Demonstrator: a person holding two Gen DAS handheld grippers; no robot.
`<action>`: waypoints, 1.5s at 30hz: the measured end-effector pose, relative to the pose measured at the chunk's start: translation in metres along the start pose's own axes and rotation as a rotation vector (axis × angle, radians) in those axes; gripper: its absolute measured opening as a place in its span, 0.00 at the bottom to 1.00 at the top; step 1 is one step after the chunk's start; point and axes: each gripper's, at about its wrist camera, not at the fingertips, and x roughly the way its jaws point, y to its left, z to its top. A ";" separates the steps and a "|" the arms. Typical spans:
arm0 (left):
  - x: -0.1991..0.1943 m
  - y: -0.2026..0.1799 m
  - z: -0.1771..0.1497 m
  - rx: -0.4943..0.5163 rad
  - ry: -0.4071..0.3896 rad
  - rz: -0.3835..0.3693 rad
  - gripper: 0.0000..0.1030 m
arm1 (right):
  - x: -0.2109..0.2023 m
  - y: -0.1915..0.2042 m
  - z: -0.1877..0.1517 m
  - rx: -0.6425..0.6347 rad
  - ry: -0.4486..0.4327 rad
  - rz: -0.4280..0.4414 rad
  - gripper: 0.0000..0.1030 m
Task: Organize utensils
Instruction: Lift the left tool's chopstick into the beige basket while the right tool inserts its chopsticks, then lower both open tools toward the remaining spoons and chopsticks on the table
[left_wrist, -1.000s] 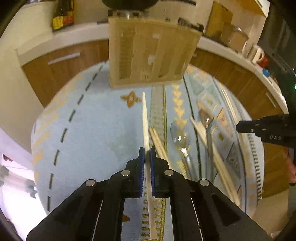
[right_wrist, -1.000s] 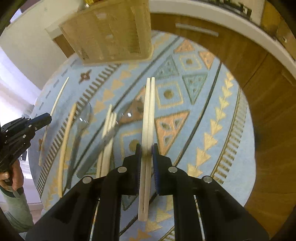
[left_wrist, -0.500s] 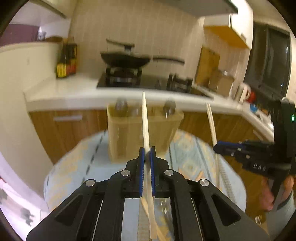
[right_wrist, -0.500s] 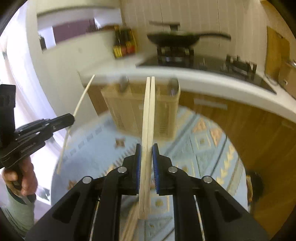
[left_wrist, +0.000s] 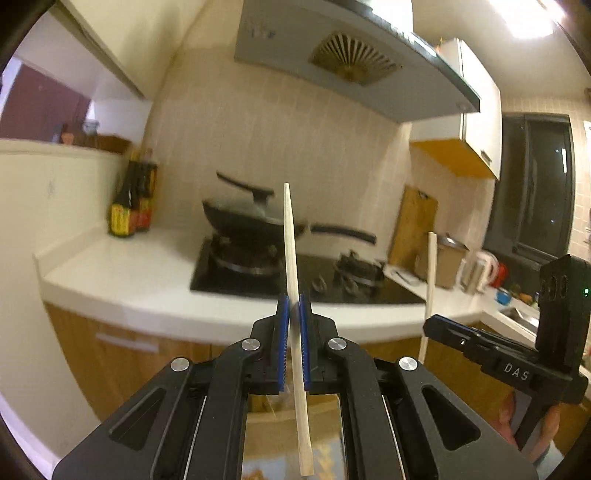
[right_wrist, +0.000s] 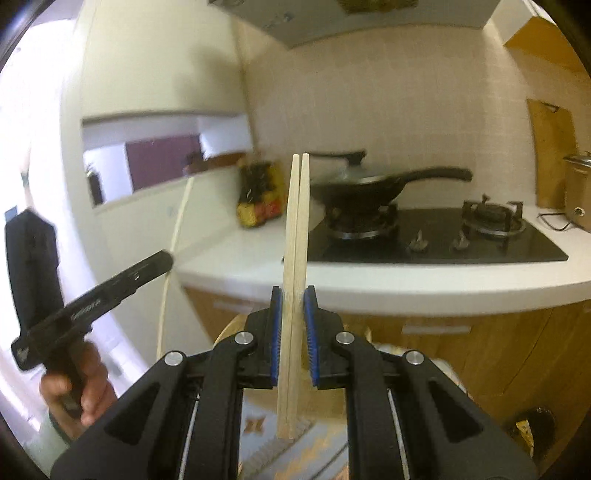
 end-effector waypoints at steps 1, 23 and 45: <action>0.005 0.002 0.001 0.003 -0.012 0.009 0.04 | 0.007 -0.005 0.002 0.015 -0.029 -0.015 0.09; 0.082 0.025 -0.045 0.020 -0.070 0.185 0.05 | 0.092 -0.035 -0.025 0.017 -0.058 -0.216 0.10; -0.044 0.013 -0.080 -0.023 0.134 0.073 0.69 | -0.011 0.007 -0.083 0.050 0.156 -0.136 0.51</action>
